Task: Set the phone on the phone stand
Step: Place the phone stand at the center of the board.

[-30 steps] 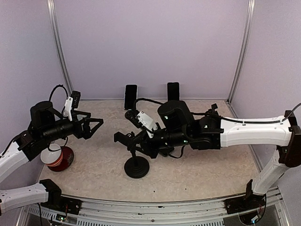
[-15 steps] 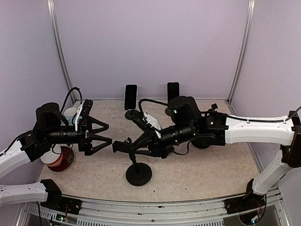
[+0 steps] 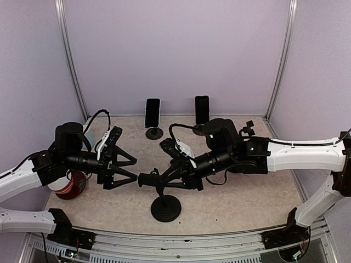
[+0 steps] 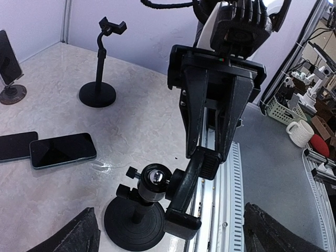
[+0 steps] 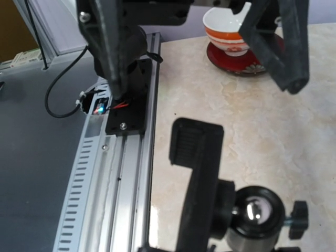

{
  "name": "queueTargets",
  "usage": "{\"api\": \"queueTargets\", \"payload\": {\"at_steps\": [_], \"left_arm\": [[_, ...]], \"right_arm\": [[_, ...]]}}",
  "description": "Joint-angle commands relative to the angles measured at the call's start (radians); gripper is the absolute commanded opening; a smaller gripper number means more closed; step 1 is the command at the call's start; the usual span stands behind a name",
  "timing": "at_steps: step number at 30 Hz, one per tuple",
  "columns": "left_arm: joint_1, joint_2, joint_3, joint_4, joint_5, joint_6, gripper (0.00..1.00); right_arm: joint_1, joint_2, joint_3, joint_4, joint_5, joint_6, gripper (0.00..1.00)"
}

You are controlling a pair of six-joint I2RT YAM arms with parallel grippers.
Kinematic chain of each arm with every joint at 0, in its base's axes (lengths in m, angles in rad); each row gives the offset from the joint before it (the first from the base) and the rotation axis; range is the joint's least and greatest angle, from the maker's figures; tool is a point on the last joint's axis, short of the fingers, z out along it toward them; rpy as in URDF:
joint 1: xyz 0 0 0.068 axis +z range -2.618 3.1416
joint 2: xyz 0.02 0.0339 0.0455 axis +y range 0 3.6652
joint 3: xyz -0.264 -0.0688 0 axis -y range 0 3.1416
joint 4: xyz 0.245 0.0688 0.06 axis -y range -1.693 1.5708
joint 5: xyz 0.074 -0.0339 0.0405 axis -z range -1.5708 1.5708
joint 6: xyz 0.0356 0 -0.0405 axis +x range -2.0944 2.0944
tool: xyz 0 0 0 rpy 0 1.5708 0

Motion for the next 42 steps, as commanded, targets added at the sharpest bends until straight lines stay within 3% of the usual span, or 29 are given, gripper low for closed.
{"api": "queueTargets", "payload": {"at_steps": [1, 15, 23, 37, 42], "left_arm": [[-0.01, 0.015, 0.009, -0.009, 0.029, 0.021, 0.9], [-0.059, 0.075, 0.024, -0.025, 0.048, 0.041, 0.8], [-0.106, 0.109, 0.042, -0.016, 0.045, 0.045, 0.78], [-0.167, 0.16, 0.139, -0.054, -0.05, 0.086, 0.83], [-0.167, 0.238, 0.176, -0.086, 0.0, 0.13, 0.82]], "right_arm": [[-0.011, -0.061, -0.018, 0.105, -0.027, -0.029, 0.07], [-0.023, -0.111, -0.042, 0.016, 0.0, -0.044, 0.11], [-0.025, -0.107, -0.035, -0.014, 0.009, -0.049, 0.35], [-0.024, -0.123, -0.039, -0.035, 0.04, -0.029, 0.49], [-0.025, -0.158, -0.04, -0.046, 0.048, -0.018, 0.62]]}}
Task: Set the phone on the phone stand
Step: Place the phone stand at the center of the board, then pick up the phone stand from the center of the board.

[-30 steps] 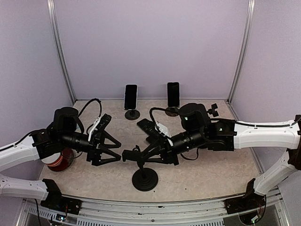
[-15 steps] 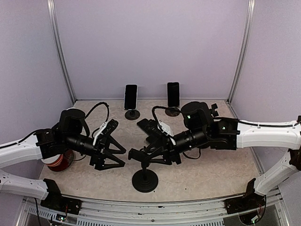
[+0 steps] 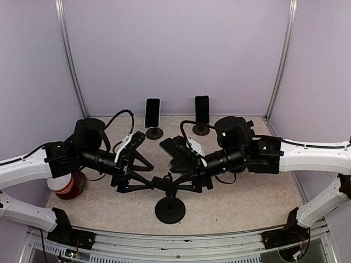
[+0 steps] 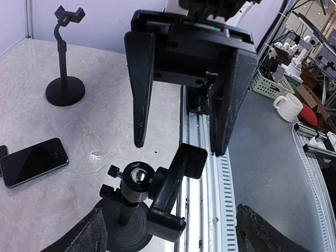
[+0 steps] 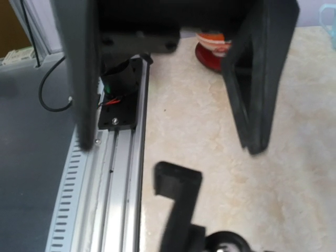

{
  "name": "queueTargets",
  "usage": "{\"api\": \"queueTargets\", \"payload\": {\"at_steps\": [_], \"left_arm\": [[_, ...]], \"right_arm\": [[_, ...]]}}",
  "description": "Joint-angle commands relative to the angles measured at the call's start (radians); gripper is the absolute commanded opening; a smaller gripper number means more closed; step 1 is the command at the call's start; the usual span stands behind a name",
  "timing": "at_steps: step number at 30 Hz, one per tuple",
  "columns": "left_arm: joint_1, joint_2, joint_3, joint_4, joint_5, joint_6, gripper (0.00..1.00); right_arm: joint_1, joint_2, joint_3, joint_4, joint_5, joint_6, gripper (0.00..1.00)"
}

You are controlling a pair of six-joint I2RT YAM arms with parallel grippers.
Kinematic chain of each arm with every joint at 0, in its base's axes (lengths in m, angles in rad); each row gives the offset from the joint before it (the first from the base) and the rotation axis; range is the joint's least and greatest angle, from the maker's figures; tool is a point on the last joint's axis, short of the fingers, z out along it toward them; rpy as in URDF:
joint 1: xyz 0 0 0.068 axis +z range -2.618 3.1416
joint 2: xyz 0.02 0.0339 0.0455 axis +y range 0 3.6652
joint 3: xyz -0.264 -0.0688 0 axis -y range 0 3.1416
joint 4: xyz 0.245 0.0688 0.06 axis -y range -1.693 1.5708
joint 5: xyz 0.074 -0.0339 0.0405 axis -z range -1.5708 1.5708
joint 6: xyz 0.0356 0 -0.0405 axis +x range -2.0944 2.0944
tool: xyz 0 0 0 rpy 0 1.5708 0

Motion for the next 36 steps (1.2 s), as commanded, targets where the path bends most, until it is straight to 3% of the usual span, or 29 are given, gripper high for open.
{"api": "queueTargets", "payload": {"at_steps": [1, 9, 15, 19, 28, 36], "left_arm": [[-0.005, 0.059, 0.04, -0.036, 0.044, 0.061, 0.81], [-0.005, 0.064, 0.038, -0.019, 0.11, 0.092, 0.78], [-0.005, 0.108, 0.071, -0.041, 0.109, 0.113, 0.77], [-0.005, 0.131, 0.077, -0.042, 0.113, 0.119, 0.71], [-0.005, 0.136, 0.064, -0.035, 0.123, 0.123, 0.49], [-0.005, 0.14, 0.065, -0.028, 0.116, 0.118, 0.14]], "right_arm": [[-0.008, -0.067, 0.015, -0.007, 0.018, 0.013, 0.64], [-0.008, -0.165, -0.004, -0.032, 0.023, 0.014, 0.76], [-0.008, -0.191, -0.017, -0.031, 0.011, 0.015, 0.78], [-0.008, -0.195, -0.021, -0.027, -0.008, 0.015, 0.78], [-0.008, -0.203, -0.037, -0.023, -0.01, 0.003, 0.77], [-0.008, -0.203, -0.057, -0.012, -0.007, 0.003, 0.77]]}}
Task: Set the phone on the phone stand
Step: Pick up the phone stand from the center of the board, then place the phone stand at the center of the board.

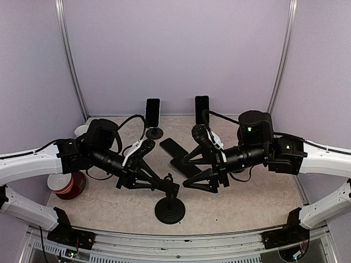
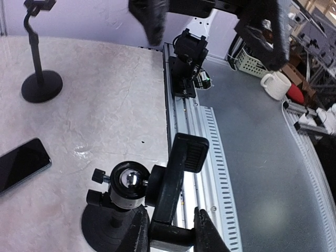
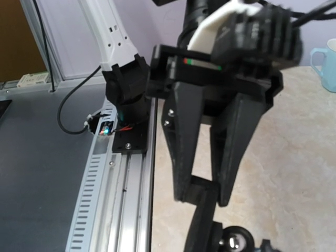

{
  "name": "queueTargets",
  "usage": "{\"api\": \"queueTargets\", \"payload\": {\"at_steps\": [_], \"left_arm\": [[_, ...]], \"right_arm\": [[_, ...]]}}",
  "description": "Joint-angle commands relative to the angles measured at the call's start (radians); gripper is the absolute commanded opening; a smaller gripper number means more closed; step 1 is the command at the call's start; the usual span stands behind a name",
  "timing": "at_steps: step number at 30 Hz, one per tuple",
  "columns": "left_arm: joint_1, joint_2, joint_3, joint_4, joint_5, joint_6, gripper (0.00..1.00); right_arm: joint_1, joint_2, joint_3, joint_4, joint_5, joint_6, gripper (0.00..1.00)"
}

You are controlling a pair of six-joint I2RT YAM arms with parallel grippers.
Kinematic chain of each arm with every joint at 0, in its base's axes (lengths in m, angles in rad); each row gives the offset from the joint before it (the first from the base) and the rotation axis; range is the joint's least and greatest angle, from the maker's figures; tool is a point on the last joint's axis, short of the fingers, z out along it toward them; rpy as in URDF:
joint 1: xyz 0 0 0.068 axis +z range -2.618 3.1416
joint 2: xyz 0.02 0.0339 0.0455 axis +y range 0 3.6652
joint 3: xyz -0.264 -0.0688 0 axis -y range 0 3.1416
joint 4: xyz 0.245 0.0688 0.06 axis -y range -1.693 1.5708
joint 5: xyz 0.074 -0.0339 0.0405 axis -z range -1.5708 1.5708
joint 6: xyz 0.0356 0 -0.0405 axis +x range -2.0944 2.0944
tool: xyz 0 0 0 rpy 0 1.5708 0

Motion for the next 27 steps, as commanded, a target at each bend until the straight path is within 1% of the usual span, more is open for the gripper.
{"api": "queueTargets", "payload": {"at_steps": [1, 3, 6, 13, 14, 16, 23, 27], "left_arm": [[-0.004, 0.003, 0.016, 0.01, 0.007, 0.0, 0.1], [-0.003, -0.004, 0.017, 0.014, -0.007, -0.005, 0.07], [-0.003, -0.026, 0.021, 0.027, -0.05, -0.023, 0.07], [0.017, -0.111, 0.042, 0.062, -0.25, -0.056, 0.05], [0.026, -0.122, 0.042, 0.072, -0.274, -0.061, 0.03], [0.048, -0.144, 0.039, 0.089, -0.314, -0.069, 0.0], [0.155, -0.191, 0.036, 0.157, -0.441, -0.114, 0.0], [0.236, -0.204, 0.031, 0.211, -0.493, -0.149, 0.02]], "right_arm": [[-0.008, -0.019, -0.015, 0.013, -0.003, -0.005, 0.77], [-0.008, -0.019, -0.016, 0.017, 0.0, -0.004, 0.77], [-0.008, -0.02, -0.014, 0.025, 0.019, -0.001, 0.79], [-0.008, -0.022, -0.019, 0.039, 0.137, 0.023, 0.96], [-0.007, -0.019, -0.018, 0.039, 0.149, 0.028, 1.0], [-0.008, -0.011, -0.019, 0.04, 0.175, 0.037, 1.0], [-0.008, 0.018, -0.037, 0.034, 0.346, 0.07, 1.0], [-0.008, 0.023, -0.06, 0.051, 0.405, 0.077, 1.0]]}}
